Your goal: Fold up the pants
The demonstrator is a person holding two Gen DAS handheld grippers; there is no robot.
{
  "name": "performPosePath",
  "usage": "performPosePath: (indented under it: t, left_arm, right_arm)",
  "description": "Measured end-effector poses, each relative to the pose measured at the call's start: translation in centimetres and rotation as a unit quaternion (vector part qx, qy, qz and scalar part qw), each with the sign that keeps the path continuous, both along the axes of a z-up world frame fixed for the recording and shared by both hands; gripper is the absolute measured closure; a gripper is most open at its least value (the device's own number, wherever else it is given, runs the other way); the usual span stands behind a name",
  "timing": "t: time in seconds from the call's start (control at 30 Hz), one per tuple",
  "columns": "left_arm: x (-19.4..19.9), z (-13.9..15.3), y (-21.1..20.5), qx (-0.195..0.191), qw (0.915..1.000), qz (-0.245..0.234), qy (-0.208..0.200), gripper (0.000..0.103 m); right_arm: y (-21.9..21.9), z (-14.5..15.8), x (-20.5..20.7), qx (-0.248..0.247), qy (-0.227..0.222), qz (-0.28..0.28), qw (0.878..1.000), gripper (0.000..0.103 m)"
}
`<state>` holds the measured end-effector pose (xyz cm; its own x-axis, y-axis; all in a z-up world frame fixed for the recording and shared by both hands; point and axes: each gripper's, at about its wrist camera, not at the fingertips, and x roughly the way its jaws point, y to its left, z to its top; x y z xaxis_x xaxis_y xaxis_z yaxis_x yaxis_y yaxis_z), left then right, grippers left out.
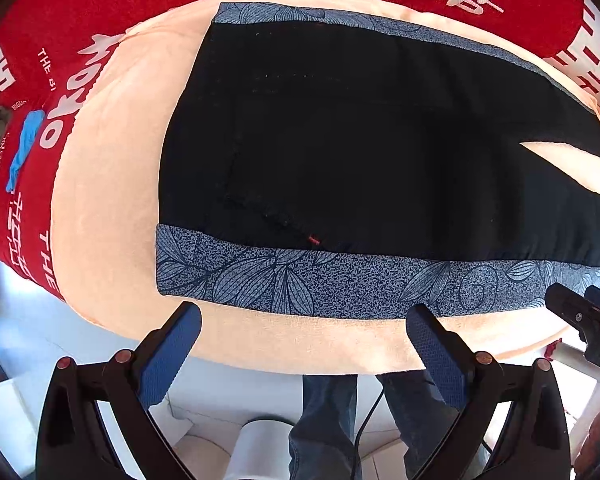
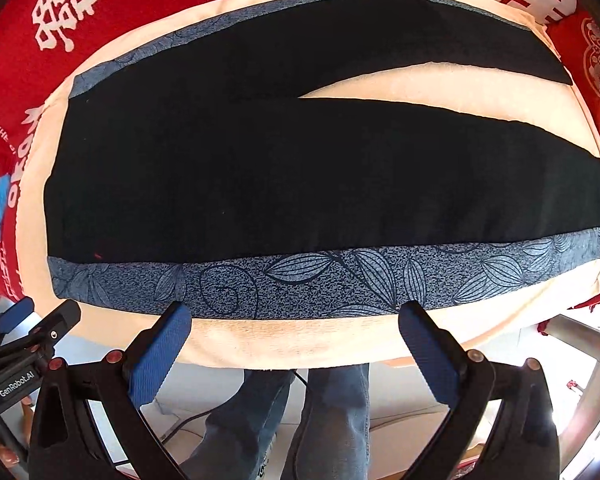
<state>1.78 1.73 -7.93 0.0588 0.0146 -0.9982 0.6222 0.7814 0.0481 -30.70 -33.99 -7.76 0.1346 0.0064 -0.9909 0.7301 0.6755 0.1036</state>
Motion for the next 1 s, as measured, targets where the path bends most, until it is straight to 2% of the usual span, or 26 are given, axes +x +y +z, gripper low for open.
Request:
performPosePath:
  t: [1.0]
  left_arm:
    - [0.0,-0.6,0.9,-0.001,0.9999,0.012,0.003,0.000]
  right_arm:
    - [-1.1,-0.6,-0.1,0.014,0.000,-0.003,1.000,0.000]
